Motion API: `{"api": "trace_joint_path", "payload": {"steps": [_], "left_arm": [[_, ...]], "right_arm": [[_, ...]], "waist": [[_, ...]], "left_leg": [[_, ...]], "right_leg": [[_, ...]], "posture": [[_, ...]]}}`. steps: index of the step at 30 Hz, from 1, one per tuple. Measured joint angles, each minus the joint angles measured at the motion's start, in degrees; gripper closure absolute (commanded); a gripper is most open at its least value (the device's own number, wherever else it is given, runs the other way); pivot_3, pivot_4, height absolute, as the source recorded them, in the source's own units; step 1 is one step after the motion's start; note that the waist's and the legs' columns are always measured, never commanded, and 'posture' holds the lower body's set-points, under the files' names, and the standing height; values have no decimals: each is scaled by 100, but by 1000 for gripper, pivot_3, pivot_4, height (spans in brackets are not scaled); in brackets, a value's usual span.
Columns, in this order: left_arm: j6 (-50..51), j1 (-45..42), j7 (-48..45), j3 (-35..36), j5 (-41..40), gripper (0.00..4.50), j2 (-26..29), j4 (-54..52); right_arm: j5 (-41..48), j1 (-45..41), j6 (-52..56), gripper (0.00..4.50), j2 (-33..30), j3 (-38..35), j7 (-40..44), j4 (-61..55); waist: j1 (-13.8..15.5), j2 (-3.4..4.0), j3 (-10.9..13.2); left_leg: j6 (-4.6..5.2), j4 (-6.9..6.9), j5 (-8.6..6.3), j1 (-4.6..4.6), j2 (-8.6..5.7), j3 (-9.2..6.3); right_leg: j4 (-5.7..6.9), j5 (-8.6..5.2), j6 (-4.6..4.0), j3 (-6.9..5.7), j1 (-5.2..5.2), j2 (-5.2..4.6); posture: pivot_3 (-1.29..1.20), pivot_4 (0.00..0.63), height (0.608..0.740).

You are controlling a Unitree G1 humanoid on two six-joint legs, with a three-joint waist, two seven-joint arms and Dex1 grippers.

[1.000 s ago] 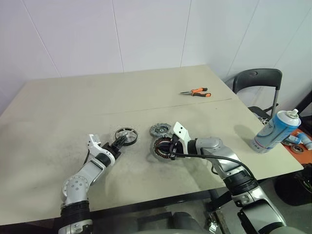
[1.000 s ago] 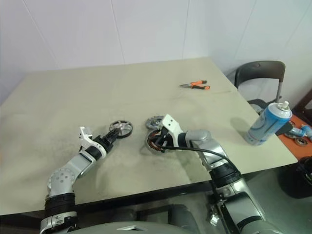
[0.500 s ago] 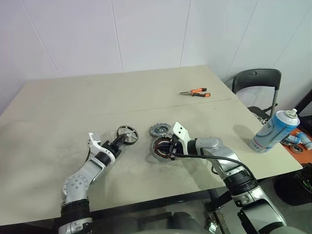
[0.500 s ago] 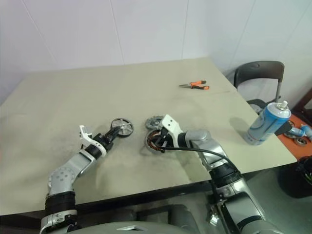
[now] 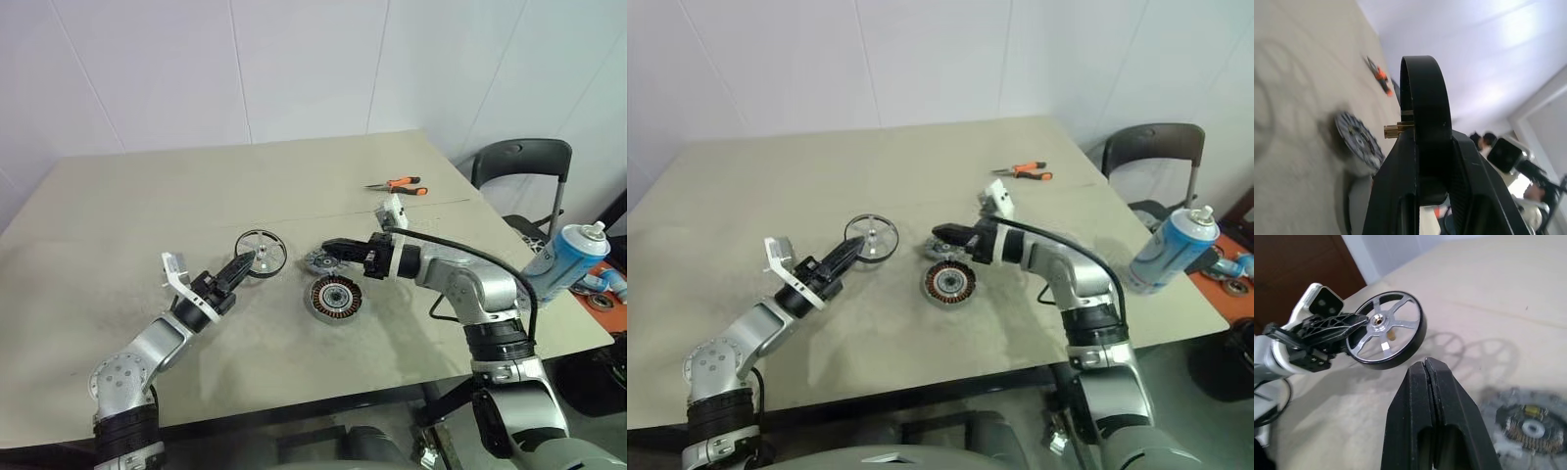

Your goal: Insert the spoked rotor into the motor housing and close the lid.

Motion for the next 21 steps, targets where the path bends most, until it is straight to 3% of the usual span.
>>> {"api": "trace_joint_path", "payload": {"steps": [5,8,13,21], "left_arm": [[233,-220,-133,-510,81,4033,44,284],[307,-686,-55,-672,140,4033,18,547],[487,-1079,41,-1013,256,4033,-231,1018],[878,-1070,320,-992,42,4033,-313,1097]], "right_arm": [[-327,1,-376,4500,-584,-190,-105,629],[-415,10,-514,4500,-593,-202,-182,738],[-471,363,-537,4500,-508,10,-277,298],[-479,947,-390,4500,-475,162,-470,-334]], "waist": [[-30,0,0],[-45,0,1],[-47,1,0],[-23,1,0]], "left_leg": [[0,0,0,2,-14,6],[0,-1,0,4,-10,4],[2,-4,-1,0,-5,3],[2,-1,-1,-8,-2,6]], "right_leg": [[-8,-1,-2,4,4,3],[0,0,-1,4,2,14],[-1,9,17,5,-3,15],[-1,6,14,8,-10,7]], "posture": [[0,0,740],[0,0,740],[0,0,740],[0,0,740]]}}
